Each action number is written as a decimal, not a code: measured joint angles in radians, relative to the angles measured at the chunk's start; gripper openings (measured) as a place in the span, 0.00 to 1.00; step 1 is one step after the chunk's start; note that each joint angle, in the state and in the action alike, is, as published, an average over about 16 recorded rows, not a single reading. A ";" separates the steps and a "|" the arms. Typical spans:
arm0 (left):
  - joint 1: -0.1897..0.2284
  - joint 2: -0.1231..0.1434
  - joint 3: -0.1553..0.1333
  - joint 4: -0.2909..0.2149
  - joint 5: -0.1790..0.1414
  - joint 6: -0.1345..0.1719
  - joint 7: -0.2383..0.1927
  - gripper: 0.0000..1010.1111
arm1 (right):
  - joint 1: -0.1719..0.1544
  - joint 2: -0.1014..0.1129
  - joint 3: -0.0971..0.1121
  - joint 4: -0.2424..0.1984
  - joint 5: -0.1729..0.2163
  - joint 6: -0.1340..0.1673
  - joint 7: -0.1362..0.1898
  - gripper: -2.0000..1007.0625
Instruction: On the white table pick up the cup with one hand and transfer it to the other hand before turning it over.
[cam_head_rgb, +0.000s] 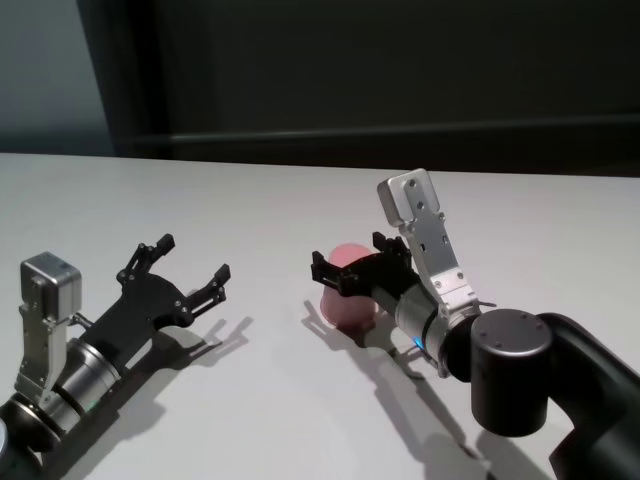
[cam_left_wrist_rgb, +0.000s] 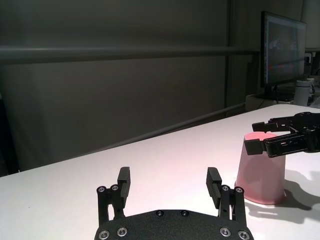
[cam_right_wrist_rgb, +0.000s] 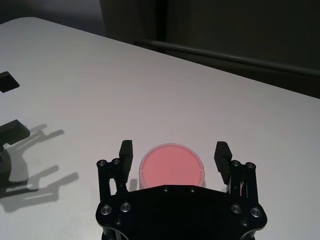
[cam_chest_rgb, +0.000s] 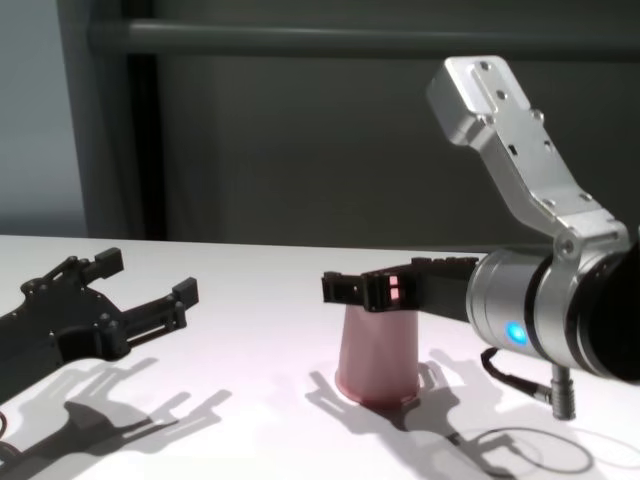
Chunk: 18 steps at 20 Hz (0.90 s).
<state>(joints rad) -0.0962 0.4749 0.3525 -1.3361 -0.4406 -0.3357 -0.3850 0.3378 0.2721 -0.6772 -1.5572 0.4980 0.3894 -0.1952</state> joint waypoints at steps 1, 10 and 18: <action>0.000 0.000 0.000 0.000 0.000 0.000 0.000 0.99 | -0.001 -0.001 0.003 -0.005 -0.003 -0.001 0.000 1.00; 0.000 0.000 0.000 0.000 0.000 0.000 0.000 0.99 | -0.006 0.008 0.031 -0.048 -0.036 -0.024 0.019 1.00; 0.000 0.000 0.000 0.000 0.000 0.000 0.000 0.99 | -0.012 0.061 0.042 -0.059 -0.084 -0.095 0.087 1.00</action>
<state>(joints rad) -0.0962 0.4749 0.3525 -1.3360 -0.4406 -0.3357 -0.3850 0.3257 0.3330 -0.6347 -1.6160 0.4139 0.2941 -0.1086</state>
